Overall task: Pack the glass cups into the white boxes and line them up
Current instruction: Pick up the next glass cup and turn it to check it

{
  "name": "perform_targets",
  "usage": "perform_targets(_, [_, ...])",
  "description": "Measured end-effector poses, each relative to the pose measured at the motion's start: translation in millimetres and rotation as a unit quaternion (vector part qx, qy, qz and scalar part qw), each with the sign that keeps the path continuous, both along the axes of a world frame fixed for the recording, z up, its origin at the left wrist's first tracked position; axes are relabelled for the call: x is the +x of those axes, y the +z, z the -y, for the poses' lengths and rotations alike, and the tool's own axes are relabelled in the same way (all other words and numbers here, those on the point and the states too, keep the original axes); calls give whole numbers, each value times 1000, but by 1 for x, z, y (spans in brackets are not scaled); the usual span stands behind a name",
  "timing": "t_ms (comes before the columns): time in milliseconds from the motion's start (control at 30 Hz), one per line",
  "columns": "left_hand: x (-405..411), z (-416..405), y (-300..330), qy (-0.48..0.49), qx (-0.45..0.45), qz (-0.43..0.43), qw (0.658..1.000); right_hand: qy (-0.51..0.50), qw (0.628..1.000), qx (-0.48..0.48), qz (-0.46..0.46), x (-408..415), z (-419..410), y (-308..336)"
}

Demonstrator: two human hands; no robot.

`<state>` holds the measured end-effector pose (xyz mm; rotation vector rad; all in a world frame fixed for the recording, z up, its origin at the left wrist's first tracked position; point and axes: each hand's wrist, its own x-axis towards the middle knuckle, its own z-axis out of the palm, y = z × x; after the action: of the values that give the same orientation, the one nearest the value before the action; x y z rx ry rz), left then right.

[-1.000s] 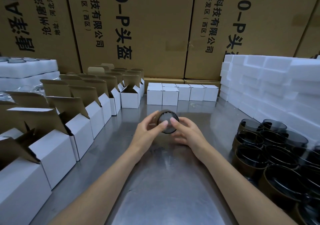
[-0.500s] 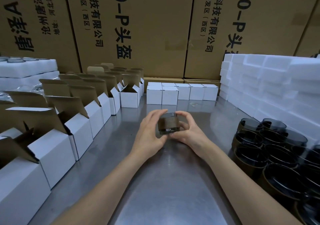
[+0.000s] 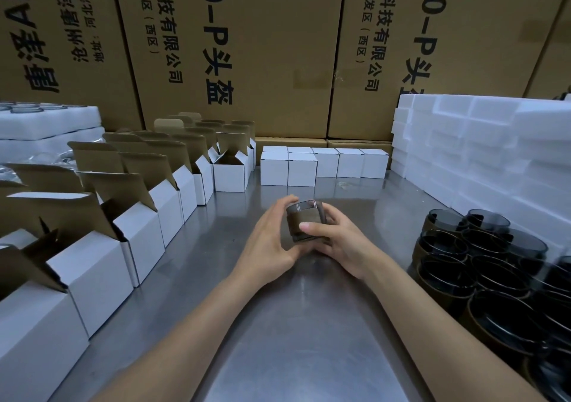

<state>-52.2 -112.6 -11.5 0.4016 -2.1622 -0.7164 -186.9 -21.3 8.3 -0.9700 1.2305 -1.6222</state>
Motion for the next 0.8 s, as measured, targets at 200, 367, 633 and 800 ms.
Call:
perform_targets(200, [0,-2,1,30,-59,-18,998,16,1000,-8,0,2,-1,2])
perform_targets(367, [1,2,-1,37,-6,-9,999,76,994,37,72,-8,-5,6])
perform_targets(633, [1,-5,3,44,-105,-25,993,1,1000,30,1,0,-2,3])
perform_targets(800, [2,-4,2,47,-63,-13,997,70,995,65,24,-7,-4,7])
